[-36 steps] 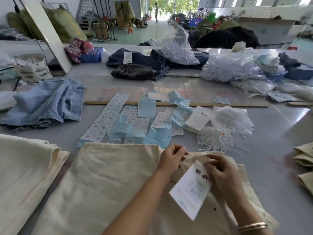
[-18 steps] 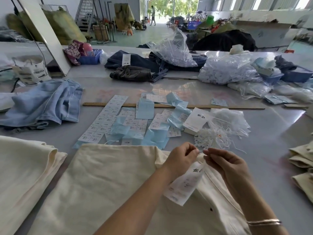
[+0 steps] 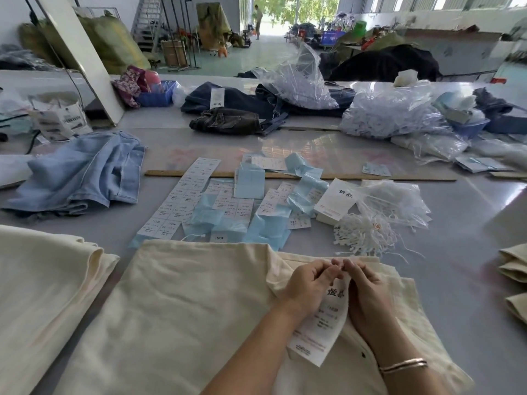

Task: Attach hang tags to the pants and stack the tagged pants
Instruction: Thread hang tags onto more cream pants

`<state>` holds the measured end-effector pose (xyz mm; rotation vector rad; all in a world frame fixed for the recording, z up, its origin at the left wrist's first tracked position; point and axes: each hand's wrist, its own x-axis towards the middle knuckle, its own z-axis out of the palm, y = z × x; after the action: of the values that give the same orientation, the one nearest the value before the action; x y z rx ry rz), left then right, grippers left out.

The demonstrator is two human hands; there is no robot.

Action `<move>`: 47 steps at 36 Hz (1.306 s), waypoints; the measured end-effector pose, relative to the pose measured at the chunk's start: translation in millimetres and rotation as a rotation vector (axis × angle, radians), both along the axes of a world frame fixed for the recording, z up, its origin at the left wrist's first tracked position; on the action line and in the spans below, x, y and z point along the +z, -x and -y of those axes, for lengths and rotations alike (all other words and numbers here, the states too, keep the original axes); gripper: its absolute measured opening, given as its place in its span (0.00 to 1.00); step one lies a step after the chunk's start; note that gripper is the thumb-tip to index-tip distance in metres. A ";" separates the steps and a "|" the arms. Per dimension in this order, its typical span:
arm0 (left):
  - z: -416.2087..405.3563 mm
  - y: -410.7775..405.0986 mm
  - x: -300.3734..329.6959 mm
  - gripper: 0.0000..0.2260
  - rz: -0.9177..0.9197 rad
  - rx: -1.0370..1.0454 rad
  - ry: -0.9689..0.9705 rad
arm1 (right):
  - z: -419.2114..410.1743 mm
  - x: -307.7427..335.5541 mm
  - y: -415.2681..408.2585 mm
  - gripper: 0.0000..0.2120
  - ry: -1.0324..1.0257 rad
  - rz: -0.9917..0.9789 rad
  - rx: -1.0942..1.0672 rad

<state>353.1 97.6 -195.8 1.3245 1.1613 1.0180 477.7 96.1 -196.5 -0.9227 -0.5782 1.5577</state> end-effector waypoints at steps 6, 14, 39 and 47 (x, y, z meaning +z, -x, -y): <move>-0.3 -0.7 -0.5 0.08 0.029 0.024 -0.041 | 1.8 -0.7 1.8 0.02 -0.030 -0.016 -0.021; -0.5 0.0 -3.0 0.09 -0.002 0.019 -0.056 | 2.5 -1.0 1.4 0.08 -0.044 -0.046 -0.040; 1.2 3.1 -9.5 0.07 -0.046 0.012 -0.084 | 2.6 0.5 0.5 0.08 0.000 -0.035 -0.021; 3.5 2.3 -8.4 0.08 -0.101 0.023 -0.122 | 5.9 2.7 1.1 0.08 -0.010 -0.007 0.005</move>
<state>350.9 94.1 -204.2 1.4762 1.2081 1.0636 476.6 90.3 -193.8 -0.9086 -0.5837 1.5604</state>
